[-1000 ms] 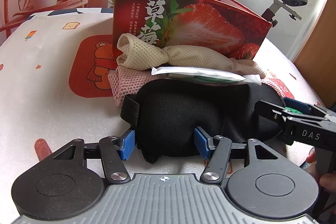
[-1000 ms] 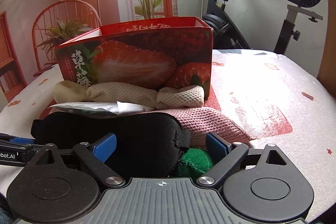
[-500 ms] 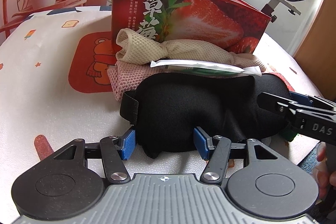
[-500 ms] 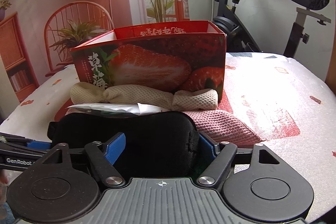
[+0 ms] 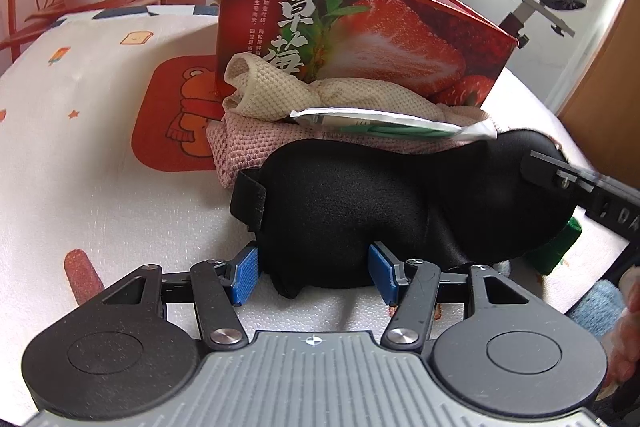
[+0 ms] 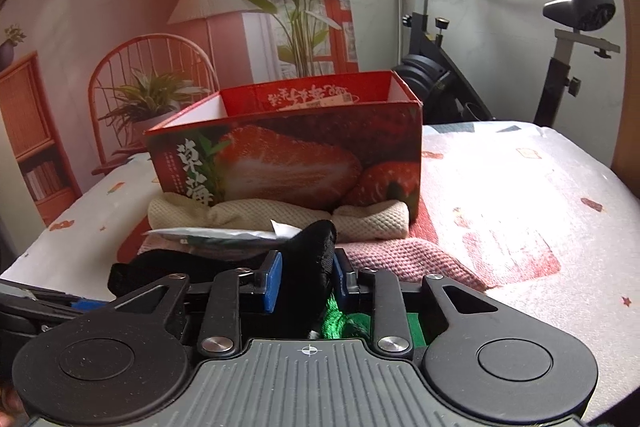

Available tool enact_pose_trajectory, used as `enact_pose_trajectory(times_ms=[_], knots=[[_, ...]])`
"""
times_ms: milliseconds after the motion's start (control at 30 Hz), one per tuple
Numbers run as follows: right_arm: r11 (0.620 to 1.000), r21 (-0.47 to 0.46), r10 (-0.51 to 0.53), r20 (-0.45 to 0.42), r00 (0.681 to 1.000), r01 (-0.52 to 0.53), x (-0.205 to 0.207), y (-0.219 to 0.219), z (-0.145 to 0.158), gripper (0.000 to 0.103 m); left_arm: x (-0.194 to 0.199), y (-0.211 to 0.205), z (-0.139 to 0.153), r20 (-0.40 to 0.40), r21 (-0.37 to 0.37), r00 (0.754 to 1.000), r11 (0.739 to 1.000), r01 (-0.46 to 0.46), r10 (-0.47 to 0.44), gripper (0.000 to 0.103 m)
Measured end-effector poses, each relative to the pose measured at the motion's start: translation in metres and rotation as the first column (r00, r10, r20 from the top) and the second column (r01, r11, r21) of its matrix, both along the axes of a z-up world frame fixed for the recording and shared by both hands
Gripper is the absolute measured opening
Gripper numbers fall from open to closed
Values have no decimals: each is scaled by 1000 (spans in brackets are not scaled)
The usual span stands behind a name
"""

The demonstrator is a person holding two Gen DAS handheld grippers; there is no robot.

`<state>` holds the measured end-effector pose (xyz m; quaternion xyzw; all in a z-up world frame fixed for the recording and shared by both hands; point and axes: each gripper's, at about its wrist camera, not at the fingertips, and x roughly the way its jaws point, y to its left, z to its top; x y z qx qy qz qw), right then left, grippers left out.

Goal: Organize soft objects
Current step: 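Reach both grippers to the black eye mask and close on it, then lift the black eye mask with both grippers toward the red box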

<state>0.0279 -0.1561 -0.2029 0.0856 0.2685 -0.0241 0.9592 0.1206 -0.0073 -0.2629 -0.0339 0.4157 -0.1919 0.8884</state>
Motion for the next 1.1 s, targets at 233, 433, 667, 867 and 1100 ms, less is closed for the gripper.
enact_pose_trajectory(times_ms=[233,433,667,867,1100], knots=[[999,-47,-1,-39,999,-1,4,3,-11,20,-4,9,16,76,-30,995,998,-56,58,64],[998,-60,-10,-61,998,6,6,2,-20,20,13,18,11,52,-97,994,991,-95,100,66],[998,-60,-12,-78,997,7,8,0,-25,20,30,18,12,59,-157,996,986,-54,64,66],[998,-57,-6,-71,997,2,9,2,-24,20,12,12,15,71,-132,997,991,-4,14,62],[997,-78,2,-48,999,-6,5,5,-18,19,-3,10,17,98,-110,994,993,48,-37,48]])
